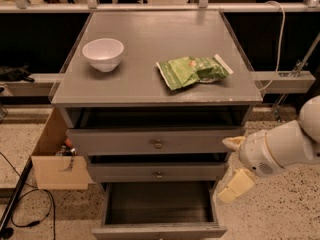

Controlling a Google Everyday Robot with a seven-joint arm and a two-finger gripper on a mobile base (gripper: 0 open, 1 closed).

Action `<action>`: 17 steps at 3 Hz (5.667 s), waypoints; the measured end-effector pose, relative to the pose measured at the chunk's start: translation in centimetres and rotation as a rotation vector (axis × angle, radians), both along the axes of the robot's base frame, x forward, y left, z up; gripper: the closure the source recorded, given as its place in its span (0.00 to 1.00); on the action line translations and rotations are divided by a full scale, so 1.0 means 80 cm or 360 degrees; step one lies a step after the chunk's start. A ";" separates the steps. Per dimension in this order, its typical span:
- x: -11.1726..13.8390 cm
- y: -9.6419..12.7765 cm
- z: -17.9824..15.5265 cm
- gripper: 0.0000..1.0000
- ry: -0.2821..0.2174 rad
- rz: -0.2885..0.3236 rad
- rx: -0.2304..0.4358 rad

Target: Close bottom drawer

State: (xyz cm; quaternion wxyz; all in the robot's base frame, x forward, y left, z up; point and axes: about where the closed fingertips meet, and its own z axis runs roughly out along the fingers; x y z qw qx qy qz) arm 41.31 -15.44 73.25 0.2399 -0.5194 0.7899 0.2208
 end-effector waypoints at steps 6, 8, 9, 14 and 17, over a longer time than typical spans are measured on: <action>-0.034 -0.005 -0.310 0.00 -0.0103 -0.0012 0.0039; -0.043 -0.003 -0.395 0.00 -0.0012 0.0031 0.0019; -0.047 -0.004 -0.425 0.00 0.0045 -0.0009 0.0041; -0.051 0.011 -0.597 0.50 0.0423 -0.0078 0.0098; -0.062 0.010 -0.614 1.00 0.0500 -0.0093 0.0080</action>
Offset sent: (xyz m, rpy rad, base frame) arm -0.0115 -0.0586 -0.1185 -0.0056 -0.1915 -0.1714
